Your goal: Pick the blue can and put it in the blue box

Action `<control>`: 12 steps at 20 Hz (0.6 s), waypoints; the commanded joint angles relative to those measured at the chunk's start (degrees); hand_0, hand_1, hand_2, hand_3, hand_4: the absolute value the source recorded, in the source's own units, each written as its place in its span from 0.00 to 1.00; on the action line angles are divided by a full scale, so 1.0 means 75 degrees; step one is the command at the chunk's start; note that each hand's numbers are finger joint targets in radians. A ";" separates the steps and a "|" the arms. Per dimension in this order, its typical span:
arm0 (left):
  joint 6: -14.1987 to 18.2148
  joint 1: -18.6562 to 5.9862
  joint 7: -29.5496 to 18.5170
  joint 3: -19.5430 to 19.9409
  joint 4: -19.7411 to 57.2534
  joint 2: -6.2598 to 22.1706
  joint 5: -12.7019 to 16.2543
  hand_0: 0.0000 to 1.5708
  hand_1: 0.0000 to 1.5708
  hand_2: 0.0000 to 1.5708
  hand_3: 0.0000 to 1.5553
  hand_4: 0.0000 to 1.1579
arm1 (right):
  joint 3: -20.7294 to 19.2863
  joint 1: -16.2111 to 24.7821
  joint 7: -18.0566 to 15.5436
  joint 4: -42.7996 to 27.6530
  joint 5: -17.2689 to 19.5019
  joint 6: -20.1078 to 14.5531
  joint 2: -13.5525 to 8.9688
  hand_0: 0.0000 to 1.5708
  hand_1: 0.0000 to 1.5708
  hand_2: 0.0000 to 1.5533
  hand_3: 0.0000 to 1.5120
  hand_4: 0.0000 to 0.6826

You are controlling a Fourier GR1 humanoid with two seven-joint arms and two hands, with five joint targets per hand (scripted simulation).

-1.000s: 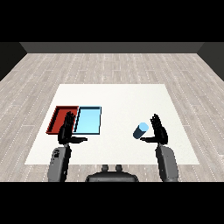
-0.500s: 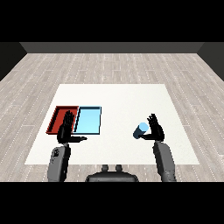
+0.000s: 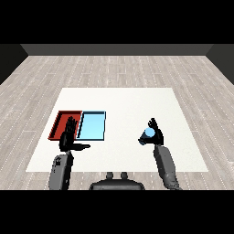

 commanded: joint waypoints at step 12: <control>-0.0053 -0.0049 0.0255 0.0023 -0.0192 0.0061 0.0072 0.00 0.00 0.00 0.00 0.00 | -0.0082 -0.0010 -0.0602 0.0364 0.0323 -0.1048 -0.0104 0.97 0.97 0.96 0.95 0.92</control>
